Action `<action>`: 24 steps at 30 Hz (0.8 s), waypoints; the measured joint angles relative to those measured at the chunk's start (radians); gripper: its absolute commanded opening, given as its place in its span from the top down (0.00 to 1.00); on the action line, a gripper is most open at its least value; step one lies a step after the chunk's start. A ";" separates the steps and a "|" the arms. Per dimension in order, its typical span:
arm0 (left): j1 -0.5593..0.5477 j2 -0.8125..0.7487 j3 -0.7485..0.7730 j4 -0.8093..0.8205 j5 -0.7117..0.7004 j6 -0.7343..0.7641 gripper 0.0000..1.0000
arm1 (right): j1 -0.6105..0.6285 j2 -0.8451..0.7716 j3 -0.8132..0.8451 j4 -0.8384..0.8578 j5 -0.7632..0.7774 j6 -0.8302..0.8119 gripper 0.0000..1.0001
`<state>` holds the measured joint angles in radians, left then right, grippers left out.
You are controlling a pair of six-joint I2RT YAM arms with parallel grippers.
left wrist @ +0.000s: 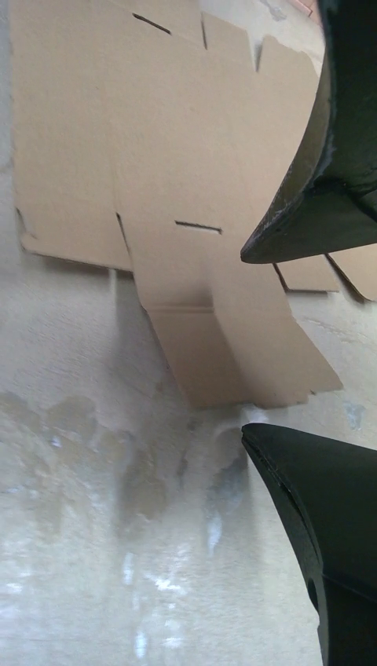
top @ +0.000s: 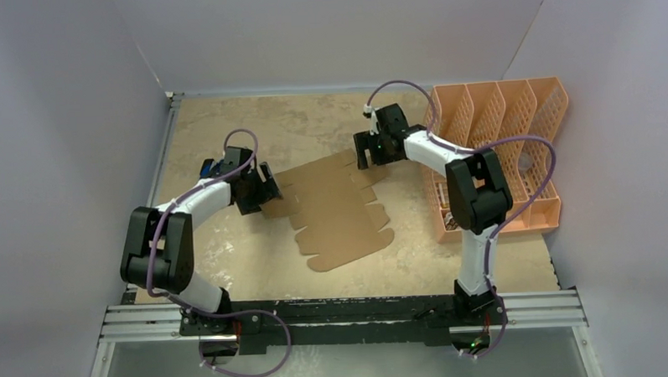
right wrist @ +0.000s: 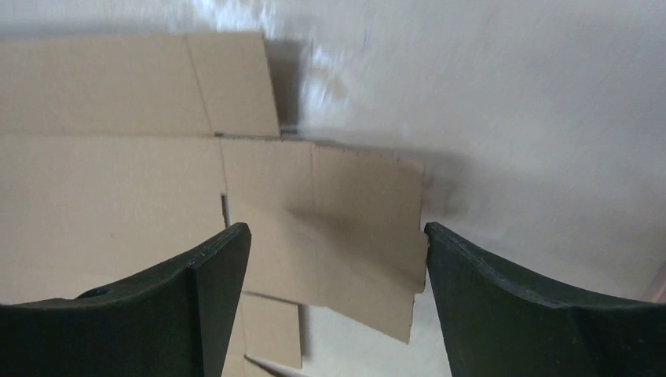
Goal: Fold the paper box
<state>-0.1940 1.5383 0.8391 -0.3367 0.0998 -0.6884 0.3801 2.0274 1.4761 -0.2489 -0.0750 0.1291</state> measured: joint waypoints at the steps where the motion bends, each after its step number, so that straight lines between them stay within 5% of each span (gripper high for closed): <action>1: 0.003 0.011 0.013 -0.001 0.004 0.010 0.27 | 0.000 -0.020 -0.033 -0.001 -0.014 0.013 0.18; 15: 0.049 0.069 0.100 -0.027 0.015 0.121 0.25 | 0.069 -0.285 -0.283 -0.021 -0.062 0.117 0.12; 24: 0.160 0.037 0.100 -0.061 0.028 0.157 0.23 | 0.066 -0.300 -0.173 -0.098 0.013 -0.008 0.10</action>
<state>-0.0341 1.5753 0.9386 -0.3973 0.1280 -0.5312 0.4465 1.7271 1.3033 -0.3466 -0.0624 0.1207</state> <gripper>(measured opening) 0.767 0.907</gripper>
